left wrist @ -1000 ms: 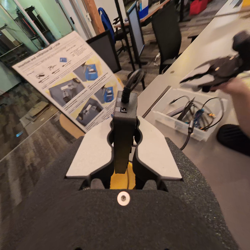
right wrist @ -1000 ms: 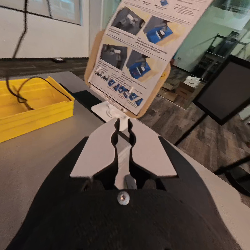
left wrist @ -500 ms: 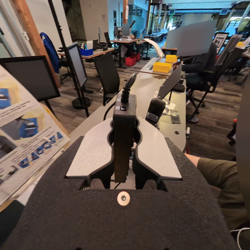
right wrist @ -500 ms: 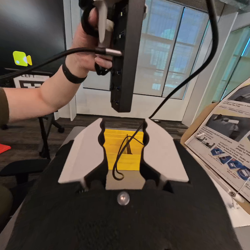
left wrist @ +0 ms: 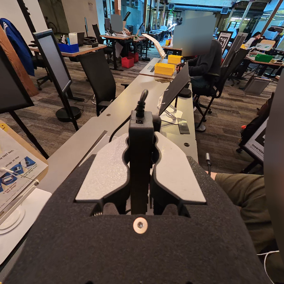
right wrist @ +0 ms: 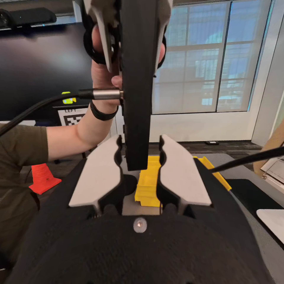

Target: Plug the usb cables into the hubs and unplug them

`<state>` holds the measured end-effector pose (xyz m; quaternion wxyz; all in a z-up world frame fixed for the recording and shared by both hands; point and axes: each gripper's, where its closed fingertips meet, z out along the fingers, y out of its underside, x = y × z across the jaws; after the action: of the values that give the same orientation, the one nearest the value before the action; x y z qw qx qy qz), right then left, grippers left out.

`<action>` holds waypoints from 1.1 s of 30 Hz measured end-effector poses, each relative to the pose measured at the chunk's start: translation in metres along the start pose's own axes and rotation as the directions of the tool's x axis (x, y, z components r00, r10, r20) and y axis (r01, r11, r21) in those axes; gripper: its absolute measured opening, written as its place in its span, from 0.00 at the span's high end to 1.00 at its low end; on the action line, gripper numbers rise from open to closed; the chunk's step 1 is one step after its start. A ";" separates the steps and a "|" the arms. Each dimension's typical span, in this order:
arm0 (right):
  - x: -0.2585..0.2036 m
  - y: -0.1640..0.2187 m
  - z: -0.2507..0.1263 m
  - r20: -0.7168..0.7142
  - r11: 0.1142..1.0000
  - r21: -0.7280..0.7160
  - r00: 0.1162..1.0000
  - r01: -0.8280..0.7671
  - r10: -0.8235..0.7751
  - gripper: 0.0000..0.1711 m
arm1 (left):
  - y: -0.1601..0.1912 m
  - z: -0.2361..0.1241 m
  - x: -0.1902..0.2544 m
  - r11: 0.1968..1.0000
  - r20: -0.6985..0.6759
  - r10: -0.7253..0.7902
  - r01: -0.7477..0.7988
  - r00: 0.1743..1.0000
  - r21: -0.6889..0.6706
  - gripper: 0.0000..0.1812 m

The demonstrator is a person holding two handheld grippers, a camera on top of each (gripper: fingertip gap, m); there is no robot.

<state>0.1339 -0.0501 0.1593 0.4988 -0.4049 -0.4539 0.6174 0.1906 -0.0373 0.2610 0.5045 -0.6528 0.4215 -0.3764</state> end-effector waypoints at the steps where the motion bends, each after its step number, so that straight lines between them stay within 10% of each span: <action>1: -0.001 0.005 0.001 0.023 1.000 -0.014 1.000 0.002 -0.002 0.84 | 0.001 0.002 0.001 1.000 -0.004 0.005 -0.005 1.000 -0.001 0.86; 11: -0.005 0.005 0.002 0.076 0.998 -0.027 0.995 -0.061 0.063 0.85 | 0.025 -0.009 -0.005 0.997 -0.039 0.080 -0.081 0.996 -0.010 0.69; 23: 0.012 0.056 -0.004 -0.014 0.923 -0.383 0.999 -0.044 0.042 0.85 | 0.128 0.017 -0.026 0.965 0.008 0.158 -0.153 0.987 -0.215 0.63; 33: 0.014 0.070 -0.004 -0.002 0.893 -0.448 0.999 -0.036 0.040 0.85 | 0.143 0.018 -0.024 0.990 -0.098 0.083 -0.094 0.992 -0.106 0.81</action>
<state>0.1182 -0.0417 0.0896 0.3785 -0.5153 -0.5776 0.5075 0.1743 -0.0281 0.1162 0.4638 -0.6419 0.4932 -0.3598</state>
